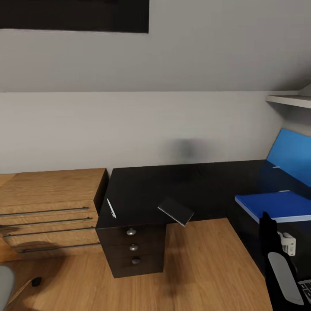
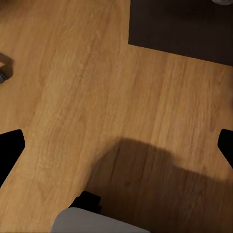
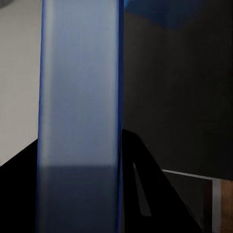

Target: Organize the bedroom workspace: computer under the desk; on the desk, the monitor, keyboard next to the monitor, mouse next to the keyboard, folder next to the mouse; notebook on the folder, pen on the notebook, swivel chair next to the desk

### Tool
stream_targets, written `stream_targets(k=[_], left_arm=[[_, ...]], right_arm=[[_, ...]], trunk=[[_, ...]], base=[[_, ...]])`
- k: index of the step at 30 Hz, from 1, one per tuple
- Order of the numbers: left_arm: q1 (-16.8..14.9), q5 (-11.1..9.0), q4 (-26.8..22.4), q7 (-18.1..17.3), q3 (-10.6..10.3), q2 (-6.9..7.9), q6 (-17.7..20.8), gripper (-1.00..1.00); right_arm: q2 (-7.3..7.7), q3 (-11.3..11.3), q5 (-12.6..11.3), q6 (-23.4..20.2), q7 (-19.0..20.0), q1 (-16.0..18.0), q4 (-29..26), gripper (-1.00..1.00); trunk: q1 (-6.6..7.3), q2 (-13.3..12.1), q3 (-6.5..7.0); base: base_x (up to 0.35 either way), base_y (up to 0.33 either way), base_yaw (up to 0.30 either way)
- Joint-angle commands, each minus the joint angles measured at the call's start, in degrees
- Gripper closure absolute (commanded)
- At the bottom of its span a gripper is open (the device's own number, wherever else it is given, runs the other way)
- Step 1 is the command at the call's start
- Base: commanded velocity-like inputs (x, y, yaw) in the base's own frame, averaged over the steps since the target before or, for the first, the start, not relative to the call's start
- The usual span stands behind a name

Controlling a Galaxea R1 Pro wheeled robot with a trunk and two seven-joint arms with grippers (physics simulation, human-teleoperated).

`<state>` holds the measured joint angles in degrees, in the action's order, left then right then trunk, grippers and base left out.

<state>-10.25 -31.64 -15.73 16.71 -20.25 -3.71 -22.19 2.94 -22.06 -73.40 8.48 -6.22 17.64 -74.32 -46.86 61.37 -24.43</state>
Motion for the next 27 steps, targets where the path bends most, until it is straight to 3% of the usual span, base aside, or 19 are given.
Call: stream_targets(k=[1,5,12,19,24,27], left_arm=[[-0.1,-0.3,0.0,0.4,-0.5,0.02,-0.2,-1.00],[0.0,-0.3,0.0,0.4,-0.6,-0.04,-0.2,-1.00],[0.0,-0.3,0.0,0.4,-0.6,-0.05,-0.2,-1.00],[-0.1,-0.2,0.0,0.4,-0.6,-0.07,-0.2,-1.00],[0.0,0.0,0.0,0.4,-0.7,-0.08,-0.2,-1.00],[0.0,0.0,0.0,0.4,-0.8,-0.13,-0.2,-1.00]], right_arm=[[0.14,0.1,-0.5,0.2,-0.3,0.1,0.3,1.00],[0.57,0.0,-0.5,-0.8,-0.3,0.6,3.5,1.00],[3.17,-0.1,-1.3,-2.1,-0.2,4.5,12.0,1.00],[3.80,-0.1,-1.7,-2.1,-0.1,7.0,17.0,1.00],[5.38,-0.3,-1.7,-1.8,0.0,11.0,24.5,1.00],[5.47,-0.3,-1.7,-1.7,0.0,11.6,25.4,1.00]], trunk=[[0.00,0.0,-0.06],[0.00,0.0,-0.06],[0.00,0.0,-0.06],[0.00,0.0,-0.06],[0.00,0.0,-0.06],[0.00,0.0,-0.06]], base=[[0.000,0.000,-0.002],[0.000,0.000,0.000],[0.000,0.000,0.000],[0.000,0.000,0.000],[0.000,0.000,0.000],[0.000,0.000,0.000]])
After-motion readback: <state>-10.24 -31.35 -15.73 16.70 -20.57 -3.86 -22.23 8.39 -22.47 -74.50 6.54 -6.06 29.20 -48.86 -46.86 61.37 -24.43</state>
